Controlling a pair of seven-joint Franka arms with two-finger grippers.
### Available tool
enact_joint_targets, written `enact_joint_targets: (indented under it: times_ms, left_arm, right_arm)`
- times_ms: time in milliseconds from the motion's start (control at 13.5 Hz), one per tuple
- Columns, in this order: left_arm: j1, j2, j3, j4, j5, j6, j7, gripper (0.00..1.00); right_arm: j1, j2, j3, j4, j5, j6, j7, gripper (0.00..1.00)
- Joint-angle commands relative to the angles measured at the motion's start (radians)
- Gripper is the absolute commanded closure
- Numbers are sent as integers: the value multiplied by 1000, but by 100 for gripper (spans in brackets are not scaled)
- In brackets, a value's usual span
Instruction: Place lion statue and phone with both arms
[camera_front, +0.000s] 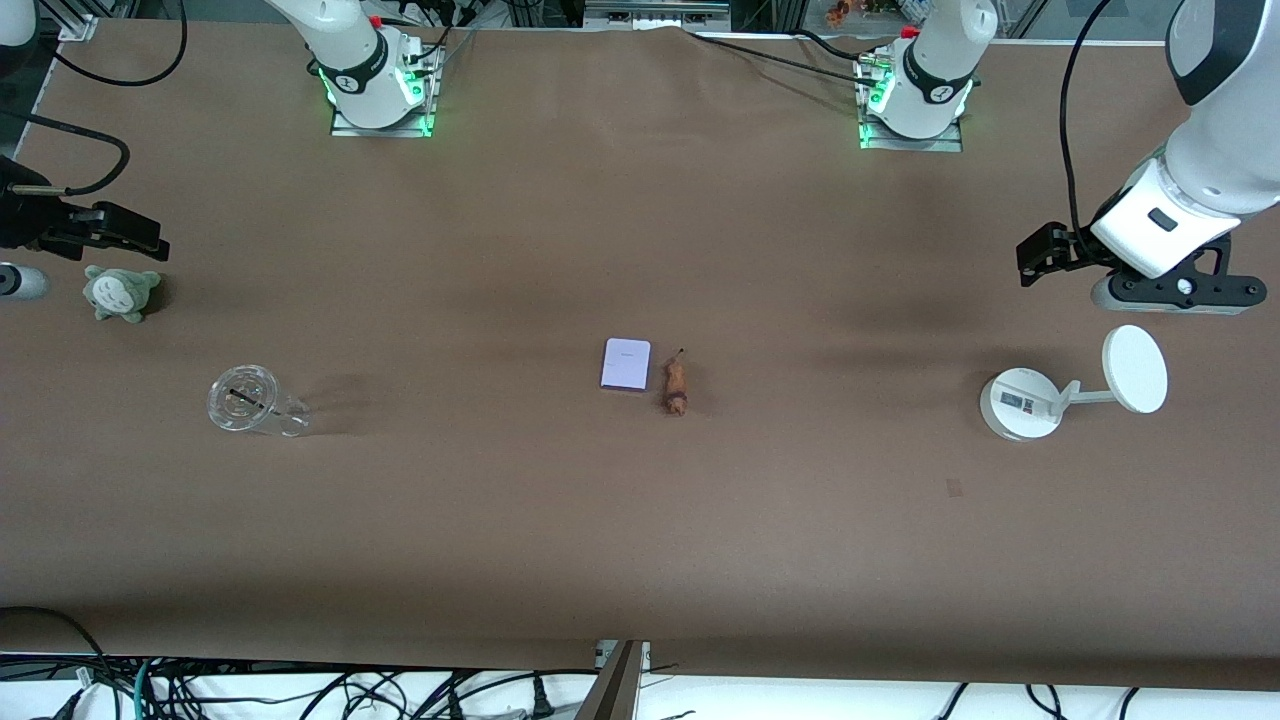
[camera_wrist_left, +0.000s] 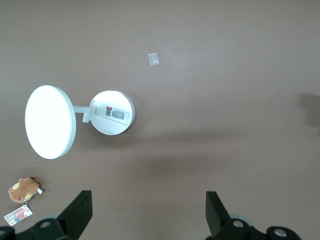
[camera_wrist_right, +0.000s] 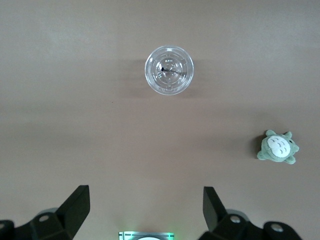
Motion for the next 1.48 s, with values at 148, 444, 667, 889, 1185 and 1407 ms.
enact_joint_targets:
  times_ms: [148, 444, 667, 889, 1185, 1407]
  left_arm:
    - [-80, 65, 0, 10, -30, 21, -30, 0]
    - [-212, 177, 0, 14, -67, 197, -199, 0]
    - [-309, 247, -1, 16, -62, 296, -314, 0]
    - [-402, 334, -1, 14, -53, 481, -446, 0]
    - [-517, 459, 0, 11, -44, 708, -610, 0]
    - [-528, 565, 0, 13, 69, 875, -615, 0]
  right_arm:
    - [-9, -2, 8, 11, -9, -6, 1, 0]
    - [-17, -2, 8, 11, -9, -4, -5, 0]
    - [-17, 3, 8, 11, -9, -4, -7, 0]
    - [-17, 3, 6, 11, -9, -4, -8, 0]
    - [-17, 4, 8, 11, -9, -3, -7, 0]
    - [-18, 4, 6, 11, -9, -4, -8, 0]
